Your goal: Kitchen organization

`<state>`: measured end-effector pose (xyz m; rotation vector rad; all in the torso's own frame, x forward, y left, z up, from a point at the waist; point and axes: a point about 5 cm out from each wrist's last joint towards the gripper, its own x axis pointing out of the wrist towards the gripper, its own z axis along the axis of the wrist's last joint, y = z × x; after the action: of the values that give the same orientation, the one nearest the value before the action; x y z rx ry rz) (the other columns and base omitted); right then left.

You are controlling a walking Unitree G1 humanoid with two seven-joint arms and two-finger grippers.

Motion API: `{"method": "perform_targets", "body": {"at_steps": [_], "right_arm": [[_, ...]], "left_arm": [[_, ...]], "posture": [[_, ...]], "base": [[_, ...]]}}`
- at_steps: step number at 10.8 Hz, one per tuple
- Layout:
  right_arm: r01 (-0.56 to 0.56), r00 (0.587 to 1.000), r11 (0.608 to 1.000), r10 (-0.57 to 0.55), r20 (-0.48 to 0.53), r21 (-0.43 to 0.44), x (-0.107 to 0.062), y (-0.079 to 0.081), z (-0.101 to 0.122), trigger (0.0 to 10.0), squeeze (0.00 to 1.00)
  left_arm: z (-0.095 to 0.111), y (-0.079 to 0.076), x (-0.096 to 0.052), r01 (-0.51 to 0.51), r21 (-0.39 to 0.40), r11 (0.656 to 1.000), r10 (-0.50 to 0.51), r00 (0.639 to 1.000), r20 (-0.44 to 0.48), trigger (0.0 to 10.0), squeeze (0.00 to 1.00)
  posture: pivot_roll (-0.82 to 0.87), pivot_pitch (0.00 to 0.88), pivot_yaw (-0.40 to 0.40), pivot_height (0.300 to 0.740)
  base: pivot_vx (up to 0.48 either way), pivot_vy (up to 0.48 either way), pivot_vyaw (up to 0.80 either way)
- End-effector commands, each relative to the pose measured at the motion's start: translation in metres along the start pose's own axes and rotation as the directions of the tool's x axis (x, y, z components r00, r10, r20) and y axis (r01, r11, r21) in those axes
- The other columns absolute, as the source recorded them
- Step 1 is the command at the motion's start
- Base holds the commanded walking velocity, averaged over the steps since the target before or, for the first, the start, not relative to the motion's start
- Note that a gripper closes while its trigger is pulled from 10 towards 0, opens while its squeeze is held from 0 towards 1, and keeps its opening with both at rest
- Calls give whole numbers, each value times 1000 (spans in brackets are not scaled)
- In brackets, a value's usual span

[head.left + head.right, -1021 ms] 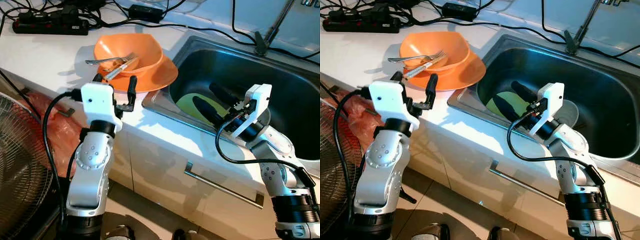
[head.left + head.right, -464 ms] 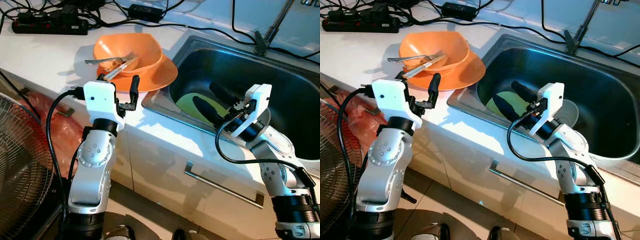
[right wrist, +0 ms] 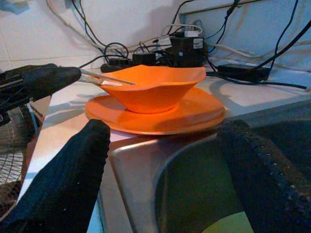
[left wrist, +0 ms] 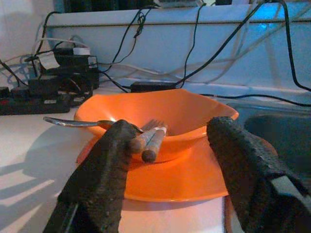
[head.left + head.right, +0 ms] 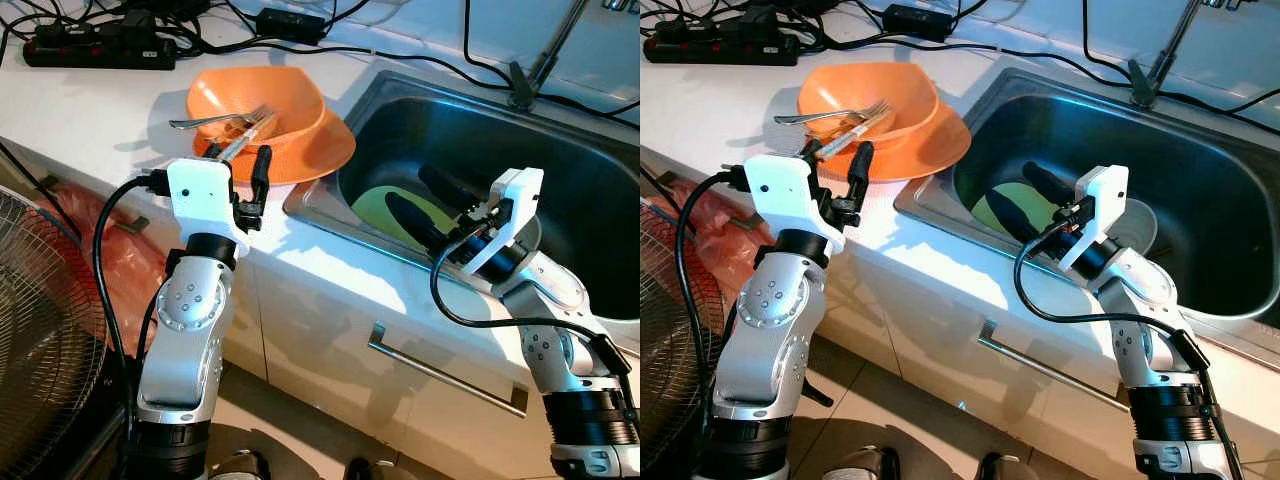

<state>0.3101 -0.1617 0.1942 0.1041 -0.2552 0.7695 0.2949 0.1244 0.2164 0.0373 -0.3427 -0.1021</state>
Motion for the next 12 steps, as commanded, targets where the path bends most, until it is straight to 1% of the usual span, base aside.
{"method": "perform_targets", "body": {"at_steps": [1, 2, 3, 4, 6, 12], "right_arm": [[4, 1000, 1000, -4, 3, -18, -3, 0, 3, 10000, 0], [4, 1000, 1000, -4, 2, -18, -3, 0, 3, 10000, 0], [5, 1000, 1000, -4, 2, -18, -3, 0, 3, 10000, 0], [5, 1000, 1000, -5, 2, -18, -3, 0, 3, 10000, 0], [5, 1000, 1000, -5, 2, -21, -3, 0, 3, 10000, 0], [7, 1000, 1000, -7, -1, -22, -3, -1, 3, 10000, 0]], "left_arm": [[-2, -2, 0, 8, -9, 1000, -8, 1000, -12, 4000, 0], [-3, -2, 0, 6, -9, 1000, -6, 1000, -16, 7686, 0], [-4, -2, 0, 5, -9, 1000, -5, 1000, -18, 4902, 0], [-3, -3, 0, 6, -11, 1000, -6, 1000, -17, 0, 0], [-3, -4, 1, 10, -15, 1000, -10, 1000, -17, 0, 0], [-5, -3, 2, 4, -16, 1000, -4, 1000, -19, 0, 0]], "posture": [[85, 151, -54, 740], [85, 151, -54, 740], [85, 149, -53, 740], [85, 149, -53, 740], [83, 147, -52, 740], [82, 151, -56, 740]], "base": [[0, 0, 0], [0, 0, 0], [0, 0, 0], [0, 0, 0], [0, 0, 0], [0, 0, 0]]}}
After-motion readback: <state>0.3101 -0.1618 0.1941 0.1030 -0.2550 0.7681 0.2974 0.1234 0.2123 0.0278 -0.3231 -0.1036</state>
